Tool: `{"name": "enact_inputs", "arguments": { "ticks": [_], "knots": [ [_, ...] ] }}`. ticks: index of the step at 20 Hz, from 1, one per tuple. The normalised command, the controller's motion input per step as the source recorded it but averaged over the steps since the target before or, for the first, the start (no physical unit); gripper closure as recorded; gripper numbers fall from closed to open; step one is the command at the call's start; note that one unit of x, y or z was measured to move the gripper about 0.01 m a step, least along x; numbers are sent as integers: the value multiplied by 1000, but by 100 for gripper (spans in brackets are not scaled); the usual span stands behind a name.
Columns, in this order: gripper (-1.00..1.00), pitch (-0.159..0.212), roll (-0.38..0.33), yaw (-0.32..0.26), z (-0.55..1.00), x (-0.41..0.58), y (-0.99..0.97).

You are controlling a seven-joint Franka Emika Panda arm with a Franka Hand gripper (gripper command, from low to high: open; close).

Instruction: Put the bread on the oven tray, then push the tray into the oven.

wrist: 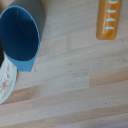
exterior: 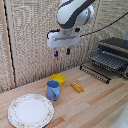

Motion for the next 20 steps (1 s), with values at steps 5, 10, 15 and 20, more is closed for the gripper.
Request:
{"name": "enact_inputs", "arguments": {
  "ticks": [5,10,15,20],
  "knots": [
    [-100,5,55,-177,-333,-325,-569],
    [-100,0,55,-204,-321,-263,-505],
    [-100,0,6,-115,-363,-66,-303],
    [-100,0,0,-33,-478,0,-286]
  ]
}}
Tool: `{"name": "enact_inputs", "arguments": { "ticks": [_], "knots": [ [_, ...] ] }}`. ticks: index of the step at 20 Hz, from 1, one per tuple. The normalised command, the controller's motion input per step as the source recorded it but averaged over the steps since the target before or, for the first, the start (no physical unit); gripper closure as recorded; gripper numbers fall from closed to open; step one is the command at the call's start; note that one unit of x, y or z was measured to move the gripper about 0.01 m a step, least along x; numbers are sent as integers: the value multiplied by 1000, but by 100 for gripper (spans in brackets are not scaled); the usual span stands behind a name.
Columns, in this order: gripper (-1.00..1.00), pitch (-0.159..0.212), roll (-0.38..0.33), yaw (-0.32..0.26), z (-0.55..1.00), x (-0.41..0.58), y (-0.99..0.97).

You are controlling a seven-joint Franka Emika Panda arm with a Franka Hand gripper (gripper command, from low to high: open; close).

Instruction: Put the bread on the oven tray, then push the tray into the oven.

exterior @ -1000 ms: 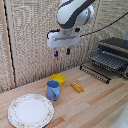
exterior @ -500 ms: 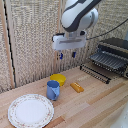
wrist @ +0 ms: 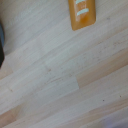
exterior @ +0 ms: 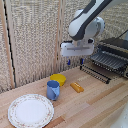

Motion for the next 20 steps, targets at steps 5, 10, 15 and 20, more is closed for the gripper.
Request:
{"name": "enact_inputs", "arguments": {
  "ticks": [5,10,15,20],
  "knots": [
    [-100,0,-15,0,-505,-52,-129],
    [-100,1,-9,32,-451,-100,-79],
    [-100,0,-27,76,-391,-7,-30],
    [-100,1,-39,84,-365,-3,-34]
  ]
}}
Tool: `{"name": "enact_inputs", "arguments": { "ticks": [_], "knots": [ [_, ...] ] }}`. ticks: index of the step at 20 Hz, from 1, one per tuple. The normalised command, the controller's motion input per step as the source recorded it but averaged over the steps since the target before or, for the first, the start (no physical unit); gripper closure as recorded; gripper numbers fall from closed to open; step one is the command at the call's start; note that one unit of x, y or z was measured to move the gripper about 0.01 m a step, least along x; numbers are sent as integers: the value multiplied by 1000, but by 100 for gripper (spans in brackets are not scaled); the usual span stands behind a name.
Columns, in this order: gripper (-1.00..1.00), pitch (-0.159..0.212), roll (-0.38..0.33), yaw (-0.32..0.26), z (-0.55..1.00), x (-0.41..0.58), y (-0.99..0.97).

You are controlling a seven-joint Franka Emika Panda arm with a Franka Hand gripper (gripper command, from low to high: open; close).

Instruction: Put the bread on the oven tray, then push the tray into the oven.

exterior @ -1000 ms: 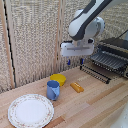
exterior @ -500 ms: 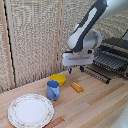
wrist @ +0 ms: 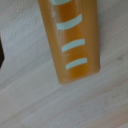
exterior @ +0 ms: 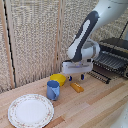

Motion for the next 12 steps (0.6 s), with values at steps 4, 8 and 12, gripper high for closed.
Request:
{"name": "enact_inputs", "arguments": {
  "ticks": [4,8,12],
  "knots": [
    [-100,0,-22,82,-333,0,-71],
    [-100,-2,-36,77,-279,0,-7],
    [100,0,-42,74,-169,0,0]
  ]
}}
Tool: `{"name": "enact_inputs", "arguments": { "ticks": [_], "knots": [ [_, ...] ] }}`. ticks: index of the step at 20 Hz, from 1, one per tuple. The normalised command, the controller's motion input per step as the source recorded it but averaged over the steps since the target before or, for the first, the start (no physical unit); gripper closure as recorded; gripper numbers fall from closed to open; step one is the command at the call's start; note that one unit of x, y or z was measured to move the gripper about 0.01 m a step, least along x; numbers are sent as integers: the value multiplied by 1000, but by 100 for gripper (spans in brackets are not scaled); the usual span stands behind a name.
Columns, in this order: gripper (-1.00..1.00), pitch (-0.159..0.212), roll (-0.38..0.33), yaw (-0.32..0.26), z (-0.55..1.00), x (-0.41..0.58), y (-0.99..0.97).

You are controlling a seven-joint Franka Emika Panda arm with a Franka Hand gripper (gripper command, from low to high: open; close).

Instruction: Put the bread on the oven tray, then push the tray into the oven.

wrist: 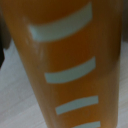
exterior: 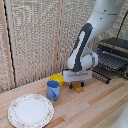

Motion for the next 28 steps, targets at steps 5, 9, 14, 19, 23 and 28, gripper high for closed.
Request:
{"name": "enact_inputs", "arguments": {
  "ticks": [5,9,14,19,23,28],
  "knots": [
    [100,2,-16,18,-14,-2,66],
    [100,0,-33,-12,39,0,310],
    [100,0,-11,-60,114,1,289],
    [100,0,15,-154,350,184,163],
    [100,0,0,-291,658,178,27],
    [100,3,-19,-288,706,214,21]
  ]
}}
